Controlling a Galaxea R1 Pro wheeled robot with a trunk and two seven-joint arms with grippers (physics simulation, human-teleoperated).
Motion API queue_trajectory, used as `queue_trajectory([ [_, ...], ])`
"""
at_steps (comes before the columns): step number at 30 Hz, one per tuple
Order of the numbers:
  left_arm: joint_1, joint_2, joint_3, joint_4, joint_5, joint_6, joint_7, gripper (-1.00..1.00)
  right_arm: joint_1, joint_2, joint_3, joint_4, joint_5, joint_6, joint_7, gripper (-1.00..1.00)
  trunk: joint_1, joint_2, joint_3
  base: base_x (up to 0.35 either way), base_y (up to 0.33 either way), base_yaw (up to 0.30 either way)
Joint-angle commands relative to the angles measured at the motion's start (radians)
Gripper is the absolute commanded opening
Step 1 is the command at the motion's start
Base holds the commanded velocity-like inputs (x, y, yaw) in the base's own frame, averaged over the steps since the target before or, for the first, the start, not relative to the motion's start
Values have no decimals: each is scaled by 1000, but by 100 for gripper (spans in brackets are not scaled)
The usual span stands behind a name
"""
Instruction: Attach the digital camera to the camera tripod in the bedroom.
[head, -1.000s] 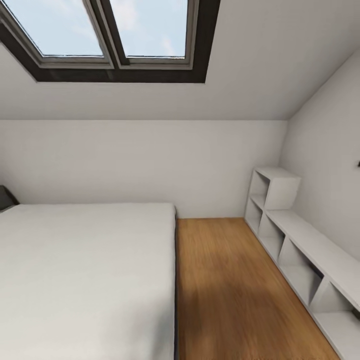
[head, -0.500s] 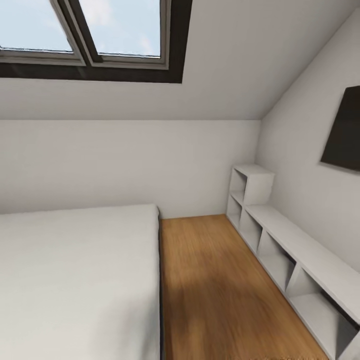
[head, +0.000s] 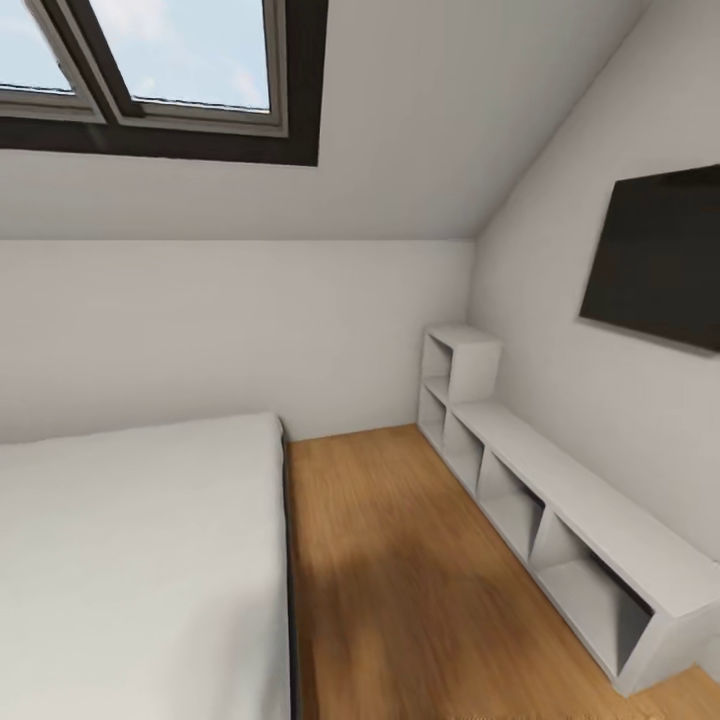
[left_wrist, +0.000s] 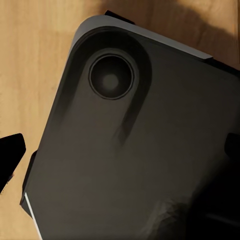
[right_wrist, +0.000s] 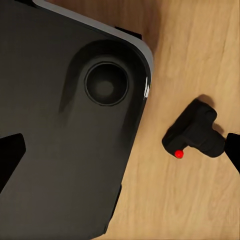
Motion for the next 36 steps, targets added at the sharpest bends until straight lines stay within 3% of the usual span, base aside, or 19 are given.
queue_trajectory([
  [1, 1, 0, 4, -2, 3, -1, 0, 100, 0, 0, -1, 0, 5, -3, -1, 100, 0, 0, -1, 0, 0, -256],
  [36, 1, -4, -1, -2, -2, 0, -1, 100, 0, 0, -1, 0, 5, -3, -1, 100, 0, 0, -1, 0, 0, -282],
])
